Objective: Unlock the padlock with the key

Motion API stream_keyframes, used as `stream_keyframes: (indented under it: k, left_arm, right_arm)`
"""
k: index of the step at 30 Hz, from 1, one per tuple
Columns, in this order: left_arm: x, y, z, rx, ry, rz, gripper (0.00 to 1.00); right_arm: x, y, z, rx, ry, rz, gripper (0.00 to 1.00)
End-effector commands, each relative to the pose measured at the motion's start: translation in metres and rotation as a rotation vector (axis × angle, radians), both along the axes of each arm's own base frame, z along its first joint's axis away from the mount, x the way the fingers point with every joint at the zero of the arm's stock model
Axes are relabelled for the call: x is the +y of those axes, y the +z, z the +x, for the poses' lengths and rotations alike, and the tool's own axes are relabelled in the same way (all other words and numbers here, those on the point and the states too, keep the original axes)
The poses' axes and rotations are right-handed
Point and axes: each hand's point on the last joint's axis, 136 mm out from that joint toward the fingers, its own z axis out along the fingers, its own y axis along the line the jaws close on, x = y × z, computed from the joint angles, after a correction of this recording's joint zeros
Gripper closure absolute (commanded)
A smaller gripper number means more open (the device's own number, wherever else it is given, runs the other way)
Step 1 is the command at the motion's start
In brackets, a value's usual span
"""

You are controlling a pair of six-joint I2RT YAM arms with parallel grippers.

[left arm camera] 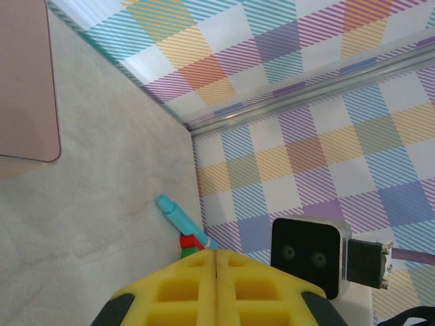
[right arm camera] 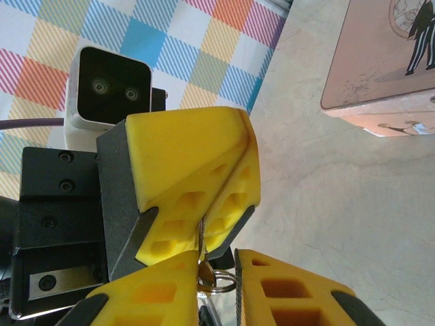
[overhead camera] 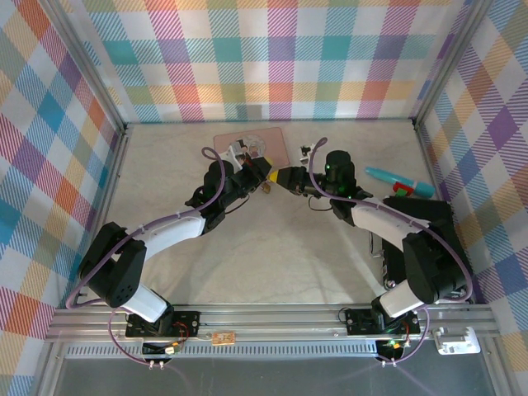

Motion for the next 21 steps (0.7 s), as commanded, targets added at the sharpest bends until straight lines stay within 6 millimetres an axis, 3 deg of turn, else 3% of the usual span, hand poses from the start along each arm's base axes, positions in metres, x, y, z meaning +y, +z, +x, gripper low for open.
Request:
stream_keyframes:
  k: [1, 6, 13, 21]
  left_arm:
    - [0.0012, 0.0175, -0.0079, -0.054, -0.007, -0.027, 1.00]
    - [0.0029, 0.0171, -0.0075, -0.053, 0.002, -0.030, 1.00]
    - [0.0023, 0.0175, -0.0087, -0.056, 0.004, -0.034, 1.00]
    - [0.0030, 0.0180, -0.0102, -0.055, 0.005, -0.040, 1.00]
  right_arm:
    - [0.0025, 0.0045, -0.0036, -0.013, 0.027, 0.040, 0.81]
    - [0.0026, 0.0030, -0.0065, -0.004, 0.038, 0.043, 0.80]
    - [0.0046, 0.0014, -0.0076, 0.009, 0.050, 0.053, 0.68]
    - [0.0093, 0.0004, -0.0079, 0.011, 0.073, 0.070, 0.80]
